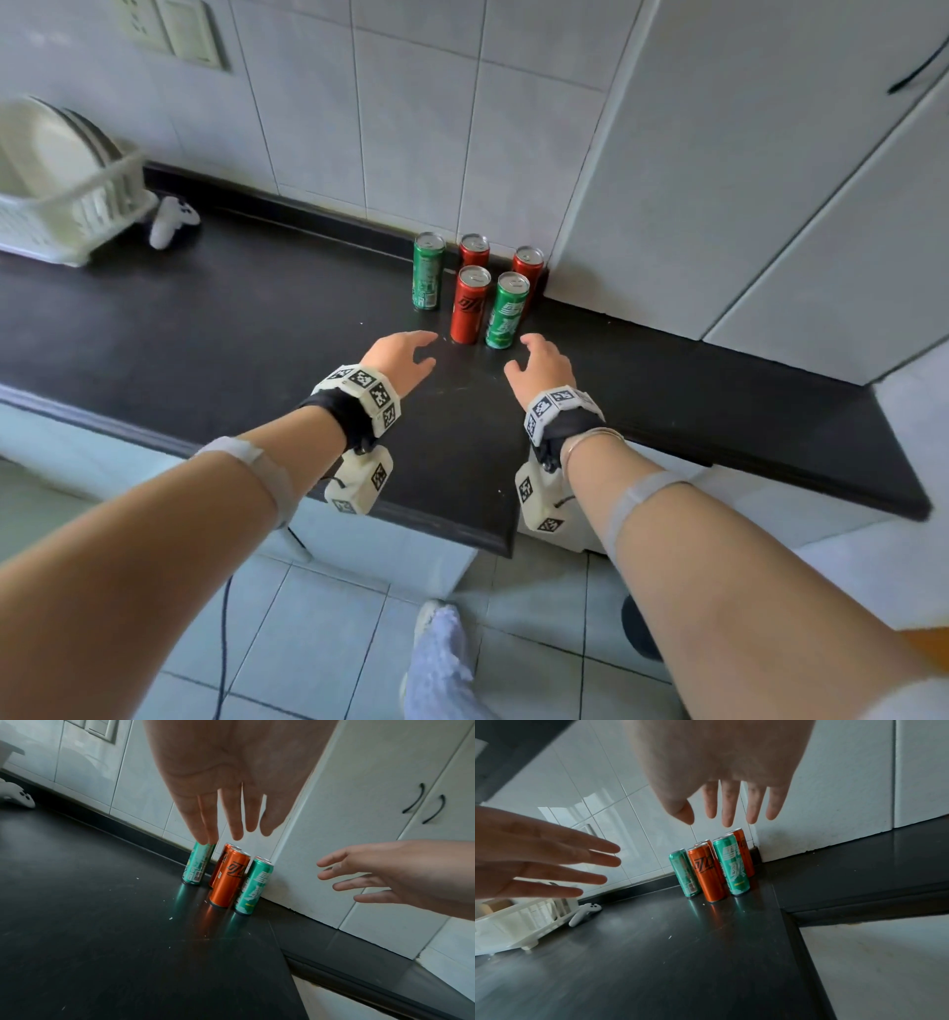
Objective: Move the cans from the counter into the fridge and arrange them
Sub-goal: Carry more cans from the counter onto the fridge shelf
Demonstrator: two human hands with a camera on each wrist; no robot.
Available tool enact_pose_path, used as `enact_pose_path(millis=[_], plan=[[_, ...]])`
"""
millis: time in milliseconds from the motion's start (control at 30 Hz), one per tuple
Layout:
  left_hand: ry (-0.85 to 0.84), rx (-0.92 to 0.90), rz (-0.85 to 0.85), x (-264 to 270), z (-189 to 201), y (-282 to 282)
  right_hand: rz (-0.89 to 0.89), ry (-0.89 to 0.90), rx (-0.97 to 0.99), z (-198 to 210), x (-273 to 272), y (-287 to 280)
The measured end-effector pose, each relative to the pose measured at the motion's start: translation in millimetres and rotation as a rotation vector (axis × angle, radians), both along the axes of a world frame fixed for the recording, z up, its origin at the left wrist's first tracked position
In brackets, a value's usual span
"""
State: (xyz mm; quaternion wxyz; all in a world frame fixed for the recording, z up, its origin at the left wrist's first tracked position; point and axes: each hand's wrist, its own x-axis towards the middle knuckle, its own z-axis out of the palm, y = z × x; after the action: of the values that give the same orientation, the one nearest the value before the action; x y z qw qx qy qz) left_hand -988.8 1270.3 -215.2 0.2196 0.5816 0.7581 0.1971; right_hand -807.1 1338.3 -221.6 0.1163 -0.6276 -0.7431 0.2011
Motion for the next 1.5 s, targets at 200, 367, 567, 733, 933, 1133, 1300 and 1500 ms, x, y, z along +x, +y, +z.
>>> enact_pose_path(millis=[200,367,567,733,933,1133,1300,1500], plan=[[0.02,-0.039,0.004,-23.3,-14.5,78.2,-0.071,0.026,-0.075,-22.6,-23.6,82.5],[0.039,-0.072,-0.021,-40.6,-28.7,138.1,-0.105,0.049,-0.149,-41.2,-37.7,137.3],[0.02,-0.105,-0.041,-53.0,-54.0,172.0,-0.195,0.114,-0.22,-65.4,-45.6,164.4],[0.018,-0.152,-0.074,-66.7,-72.0,182.2,-0.298,0.261,-0.198,-75.8,-60.4,168.6],[0.038,-0.2,-0.124,-81.7,-71.4,181.6,-0.406,0.268,-0.11,-64.8,-70.4,157.8],[0.027,-0.188,-0.151,-90.7,-49.1,186.8,-0.491,0.399,0.087,-30.2,-79.1,141.8],[0.0,-0.181,-0.189,-89.4,-32.6,189.7,-0.511,0.4,0.148,0.7,-78.8,134.3],[-0.077,-0.203,-0.245,-76.4,-35.5,189.7,-0.525,0.39,0.188,6.4,-78.8,125.8]])
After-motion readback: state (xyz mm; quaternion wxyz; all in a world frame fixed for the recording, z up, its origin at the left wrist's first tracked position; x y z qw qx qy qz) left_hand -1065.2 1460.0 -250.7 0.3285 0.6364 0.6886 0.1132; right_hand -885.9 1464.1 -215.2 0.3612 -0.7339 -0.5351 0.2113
